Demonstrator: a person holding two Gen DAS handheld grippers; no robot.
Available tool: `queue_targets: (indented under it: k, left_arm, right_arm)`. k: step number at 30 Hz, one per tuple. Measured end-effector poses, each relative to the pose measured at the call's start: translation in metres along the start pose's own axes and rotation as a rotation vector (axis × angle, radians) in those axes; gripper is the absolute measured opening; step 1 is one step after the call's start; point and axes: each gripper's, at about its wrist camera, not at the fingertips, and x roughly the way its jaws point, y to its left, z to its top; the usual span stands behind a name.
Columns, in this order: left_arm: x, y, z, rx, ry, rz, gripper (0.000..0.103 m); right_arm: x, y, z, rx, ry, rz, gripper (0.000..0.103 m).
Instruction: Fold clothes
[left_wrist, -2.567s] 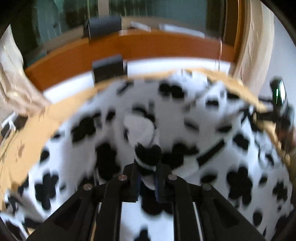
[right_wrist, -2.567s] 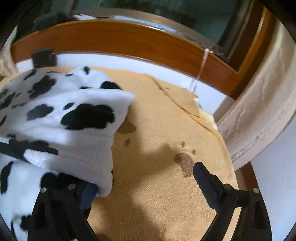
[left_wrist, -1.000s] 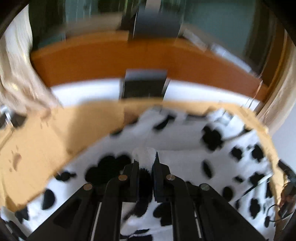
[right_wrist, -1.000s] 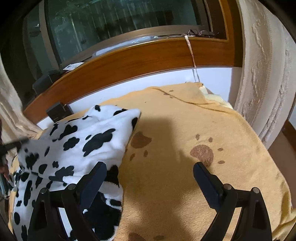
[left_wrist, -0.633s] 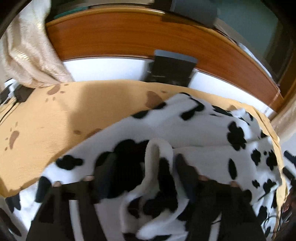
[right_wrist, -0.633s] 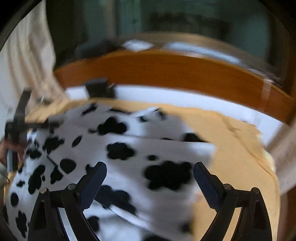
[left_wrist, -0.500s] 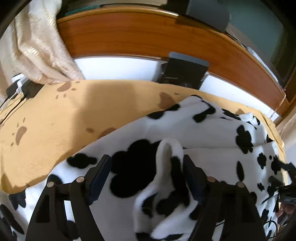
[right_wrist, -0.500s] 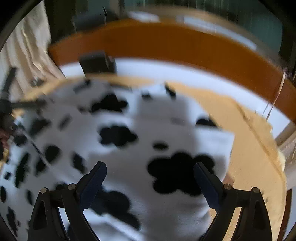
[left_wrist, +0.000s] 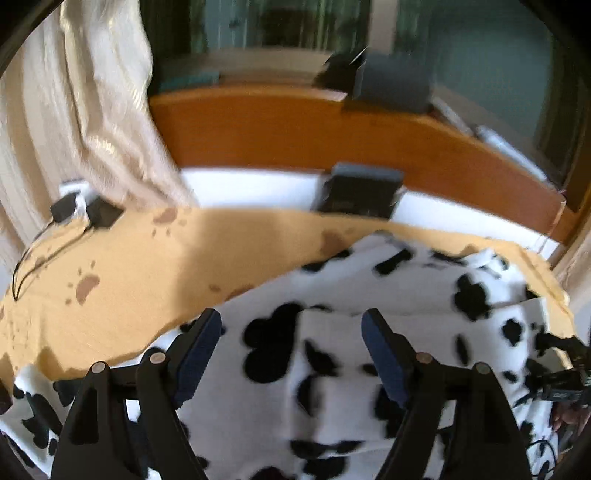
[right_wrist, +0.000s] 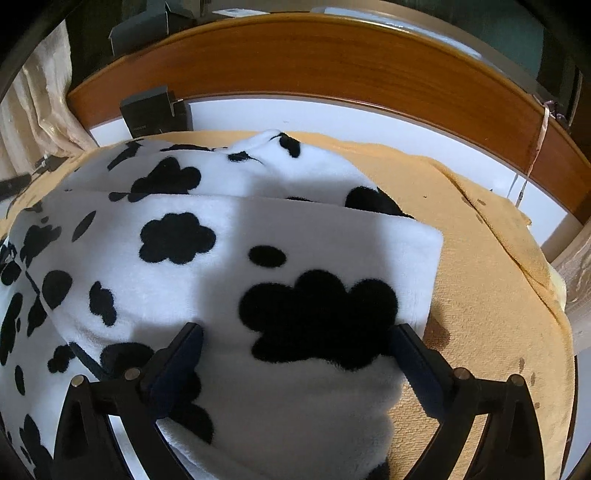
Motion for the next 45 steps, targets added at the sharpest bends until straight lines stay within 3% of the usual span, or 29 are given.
queue_targets:
  k: [4, 5, 11, 18, 23, 28, 32, 40, 42, 45]
  left_arm:
    - [0.015, -0.033, -0.005, 0.055, 0.072, -0.170, 0.083]
    - [0.023, -0.040, -0.008, 0.066, 0.096, -0.182, 0.083]
    - [0.068, -0.040, -0.033, 0.085, 0.194, -0.117, 0.083]
    - [0.073, -0.039, -0.041, 0.175, 0.168, -0.099, 0.083]
    - [0.064, -0.036, -0.043, 0.139, 0.151, -0.111, 0.083]
    - [0.028, -0.023, -0.050, -0.004, 0.125, -0.132, 0.083]
    - [-0.012, 0.011, -0.070, -0.188, 0.099, -0.131, 0.084]
    - [-0.093, 0.130, -0.122, -0.659, 0.005, -0.110, 0.084]
    - [-0.111, 0.166, -0.135, -0.820, -0.024, -0.125, 0.084]
    - [-0.114, 0.190, -0.141, -0.926, -0.042, -0.129, 0.084]
  right_arm:
    - [-0.003, -0.001, 0.000, 0.001, -0.012, -0.001, 0.102]
    - [-0.004, -0.001, 0.000, 0.001, -0.014, 0.000, 0.102]
    - [-0.005, 0.000, -0.003, -0.003, -0.021, 0.007, 0.102]
    - [-0.004, 0.001, -0.003, -0.005, -0.023, 0.009, 0.102]
    - [-0.002, 0.002, -0.002, -0.005, -0.023, 0.011, 0.102]
    - [0.000, 0.004, -0.001, -0.005, -0.024, 0.012, 0.102]
    - [0.000, 0.004, -0.001, -0.004, -0.025, 0.014, 0.102]
    - [-0.001, 0.004, -0.001, -0.003, -0.026, 0.017, 0.102]
    - [0.000, 0.005, -0.001, -0.003, -0.026, 0.017, 0.102]
    - [0.000, 0.005, 0.000, -0.003, -0.026, 0.017, 0.102]
